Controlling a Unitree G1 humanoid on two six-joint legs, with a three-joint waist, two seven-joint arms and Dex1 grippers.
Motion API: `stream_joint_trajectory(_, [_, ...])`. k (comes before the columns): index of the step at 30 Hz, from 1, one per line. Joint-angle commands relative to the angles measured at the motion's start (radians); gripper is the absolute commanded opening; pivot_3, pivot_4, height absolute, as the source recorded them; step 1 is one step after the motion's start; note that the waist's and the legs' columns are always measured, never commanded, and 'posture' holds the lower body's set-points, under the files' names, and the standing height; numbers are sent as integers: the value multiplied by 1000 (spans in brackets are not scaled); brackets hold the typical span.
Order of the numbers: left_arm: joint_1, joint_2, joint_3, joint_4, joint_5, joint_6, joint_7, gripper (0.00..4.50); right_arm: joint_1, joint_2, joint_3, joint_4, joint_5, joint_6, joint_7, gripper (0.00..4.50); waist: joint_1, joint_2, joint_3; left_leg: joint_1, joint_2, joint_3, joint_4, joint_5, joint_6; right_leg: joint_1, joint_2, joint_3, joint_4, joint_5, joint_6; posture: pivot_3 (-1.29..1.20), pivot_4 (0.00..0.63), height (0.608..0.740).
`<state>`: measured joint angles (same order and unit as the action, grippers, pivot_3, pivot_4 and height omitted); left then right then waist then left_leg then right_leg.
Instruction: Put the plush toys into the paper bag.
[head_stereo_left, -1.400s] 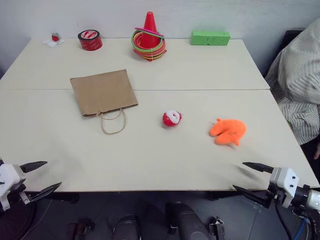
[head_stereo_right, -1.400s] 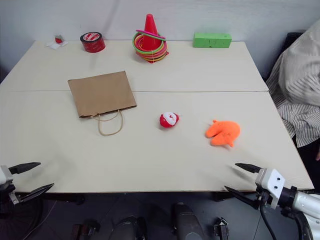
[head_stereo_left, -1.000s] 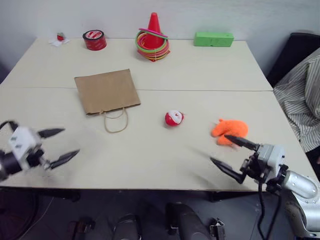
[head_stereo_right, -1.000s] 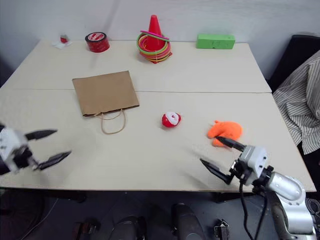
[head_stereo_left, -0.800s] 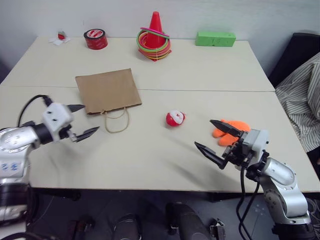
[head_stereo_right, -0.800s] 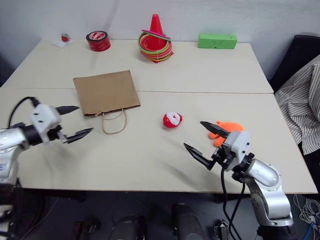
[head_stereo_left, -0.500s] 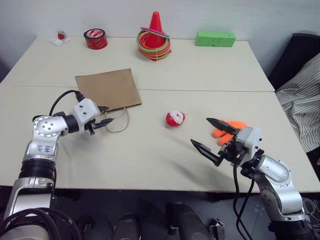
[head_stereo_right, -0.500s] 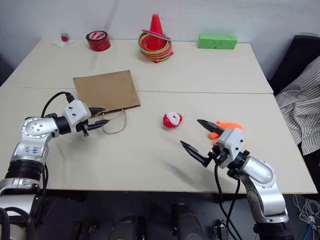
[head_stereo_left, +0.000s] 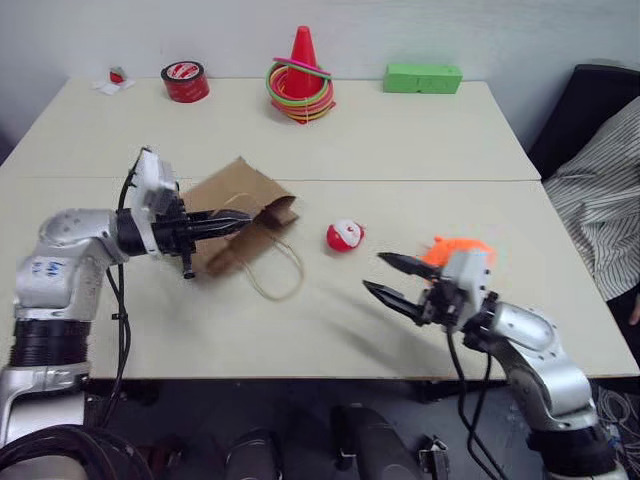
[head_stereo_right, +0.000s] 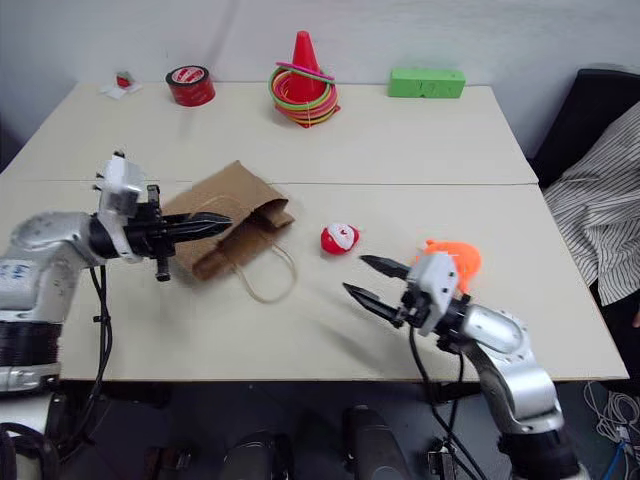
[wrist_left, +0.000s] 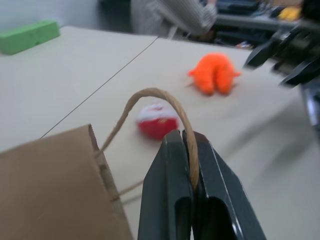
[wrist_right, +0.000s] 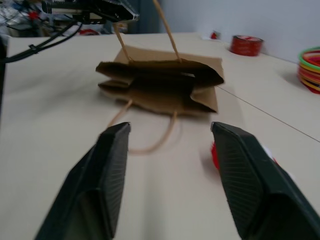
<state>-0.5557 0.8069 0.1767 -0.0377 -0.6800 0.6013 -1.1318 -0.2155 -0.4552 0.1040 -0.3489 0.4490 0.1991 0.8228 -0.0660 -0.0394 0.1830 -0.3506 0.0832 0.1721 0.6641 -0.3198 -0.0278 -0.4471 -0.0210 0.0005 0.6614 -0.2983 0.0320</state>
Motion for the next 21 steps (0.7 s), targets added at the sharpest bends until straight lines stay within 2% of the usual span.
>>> stream_joint_trajectory(1, [42,18,57,-120,-101,131,58,0,-95,80,107,55,-66,12,-25,1122,2,0,0,0,0,0,0,0,0,0,0,0,0,0,0,0,150,740])
stream_joint_trajectory(4, [64,9,84,-162,-141,182,100,0,-175,157,188,161,-143,3,-45,91,6,-1,0,-1,-1,-1,1,0,-1,0,1,0,0,0,0,0,150,740])
stream_joint_trajectory(8, [76,-17,103,-207,-195,231,152,0,-274,258,282,327,-234,20,-71,38,9,-1,0,-2,-1,-2,1,0,0,0,1,0,-1,0,0,0,150,740])
stream_joint_trajectory(12, [76,-32,121,-234,-264,283,186,0,-336,328,304,468,-316,-17,-122,38,8,-1,0,-2,0,-2,1,0,0,0,1,0,-1,0,0,0,150,740])
stream_joint_trajectory(15, [89,-7,133,-248,-313,337,185,0,-372,379,308,580,-351,-34,-151,38,6,-1,-1,-2,0,-2,1,0,0,0,0,0,-1,0,0,0,150,740])
stream_joint_trajectory(21, [1,11,215,-133,-354,346,226,0,-372,363,350,673,-429,1,-125,38,3,-2,-1,-2,0,-2,0,0,-1,-1,1,-1,-1,0,-1,0,150,740])
